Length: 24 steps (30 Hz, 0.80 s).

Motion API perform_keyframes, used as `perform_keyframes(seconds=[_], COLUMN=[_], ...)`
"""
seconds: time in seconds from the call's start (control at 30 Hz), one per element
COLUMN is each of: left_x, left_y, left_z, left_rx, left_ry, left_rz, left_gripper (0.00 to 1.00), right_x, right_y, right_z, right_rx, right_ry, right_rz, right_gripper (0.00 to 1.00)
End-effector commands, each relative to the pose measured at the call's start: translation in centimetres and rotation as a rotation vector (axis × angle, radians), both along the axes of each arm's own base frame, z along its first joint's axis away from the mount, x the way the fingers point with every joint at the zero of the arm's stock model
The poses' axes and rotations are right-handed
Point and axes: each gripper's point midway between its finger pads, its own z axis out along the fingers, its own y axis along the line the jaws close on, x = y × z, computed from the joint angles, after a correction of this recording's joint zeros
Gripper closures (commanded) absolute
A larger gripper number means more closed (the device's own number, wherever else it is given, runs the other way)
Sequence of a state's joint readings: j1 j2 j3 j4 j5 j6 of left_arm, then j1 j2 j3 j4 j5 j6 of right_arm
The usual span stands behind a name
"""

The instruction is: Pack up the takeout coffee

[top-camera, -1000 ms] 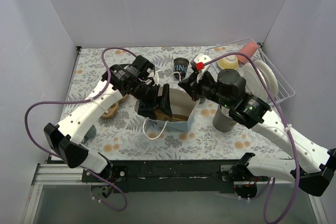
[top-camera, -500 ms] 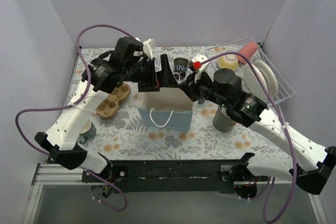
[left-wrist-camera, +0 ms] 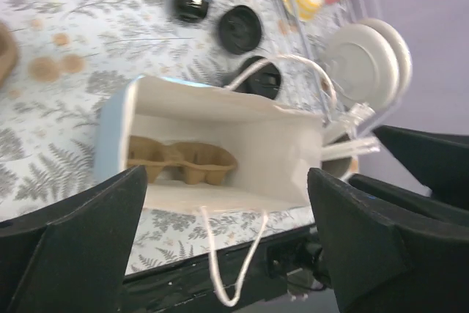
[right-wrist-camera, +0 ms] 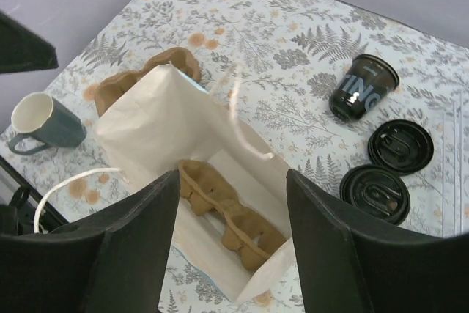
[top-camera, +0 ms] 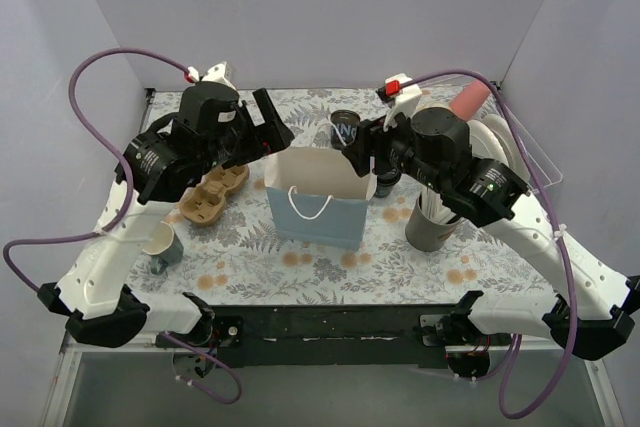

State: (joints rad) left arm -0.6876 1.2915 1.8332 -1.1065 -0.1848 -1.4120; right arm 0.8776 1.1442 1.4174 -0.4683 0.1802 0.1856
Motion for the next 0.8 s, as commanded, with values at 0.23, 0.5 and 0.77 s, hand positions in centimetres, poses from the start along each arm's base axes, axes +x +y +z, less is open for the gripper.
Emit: perform_keyframes(seconds=[0.23, 0.5, 0.77], left_x=[1.1, 3.1, 2.2], left_y=[4.5, 4.3, 3.0], left_z=[-10.0, -12.4, -13.3], left_rx=[0.281, 0.303, 0.278], left_ry=[0.24, 0.275, 0.307], left_rz=[0.177, 0.142, 0.046], left_gripper=[0.25, 0.38, 0.91], right_x=[1.2, 2.3, 2.4], right_y=[-3.7, -3.7, -4.3], right_z=[-5.3, -9.1, -9.7], right_rx=[-0.05, -0.12, -0.167], right_ry=[0.326, 0.403, 0.419], right_rz=[-0.339, -0.403, -0.412], right_gripper=[0.39, 0.46, 0.92])
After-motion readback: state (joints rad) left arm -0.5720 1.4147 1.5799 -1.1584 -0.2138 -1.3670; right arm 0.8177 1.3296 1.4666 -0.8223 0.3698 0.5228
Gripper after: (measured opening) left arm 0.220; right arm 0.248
